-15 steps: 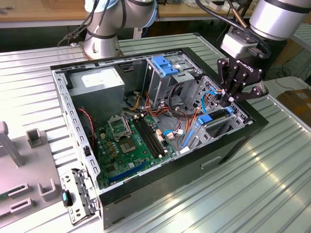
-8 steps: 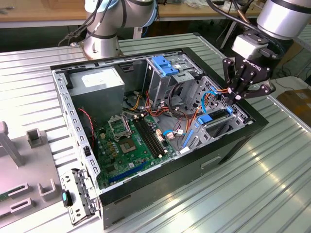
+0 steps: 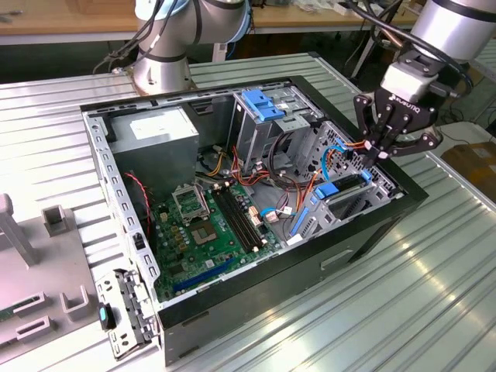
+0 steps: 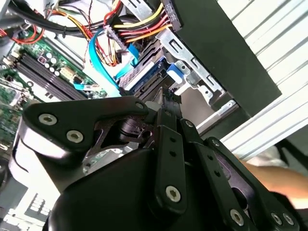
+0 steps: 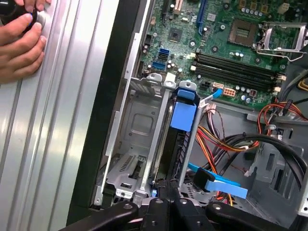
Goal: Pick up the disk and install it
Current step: 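Insert the first disk wire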
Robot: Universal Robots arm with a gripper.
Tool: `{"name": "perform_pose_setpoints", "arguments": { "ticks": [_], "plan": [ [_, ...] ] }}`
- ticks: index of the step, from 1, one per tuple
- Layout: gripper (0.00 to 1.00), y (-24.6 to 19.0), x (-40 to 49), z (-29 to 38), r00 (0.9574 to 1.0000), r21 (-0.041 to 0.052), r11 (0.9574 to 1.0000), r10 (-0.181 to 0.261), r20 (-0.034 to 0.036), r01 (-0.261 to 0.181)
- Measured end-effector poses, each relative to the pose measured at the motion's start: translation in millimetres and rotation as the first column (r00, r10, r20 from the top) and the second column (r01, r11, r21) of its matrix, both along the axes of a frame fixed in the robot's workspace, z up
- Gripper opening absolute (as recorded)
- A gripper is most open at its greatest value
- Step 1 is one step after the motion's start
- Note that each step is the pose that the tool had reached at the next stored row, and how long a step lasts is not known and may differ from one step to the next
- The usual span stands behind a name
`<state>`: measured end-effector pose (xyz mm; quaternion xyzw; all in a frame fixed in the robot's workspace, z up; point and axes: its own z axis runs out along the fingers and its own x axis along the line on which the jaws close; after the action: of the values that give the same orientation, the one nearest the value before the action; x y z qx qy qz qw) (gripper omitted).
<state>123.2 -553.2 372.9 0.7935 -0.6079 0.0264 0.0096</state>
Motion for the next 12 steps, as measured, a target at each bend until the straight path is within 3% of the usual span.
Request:
{"name": "perform_pose_setpoints", "arguments": {
  "ticks": [4,8,12],
  "plan": [
    [0.13,3.2,4.7,-0.1,0.9994,0.0,0.9994,0.036,0.0,-0.036],
    [0.32,9.9,15.2,-0.1,0.9973,-0.0001,0.9973,0.073,0.0,-0.073],
    [0.32,11.3,17.2,-0.3,0.995,0.0,0.995,0.1,0.0,-0.1]
  ]
}}
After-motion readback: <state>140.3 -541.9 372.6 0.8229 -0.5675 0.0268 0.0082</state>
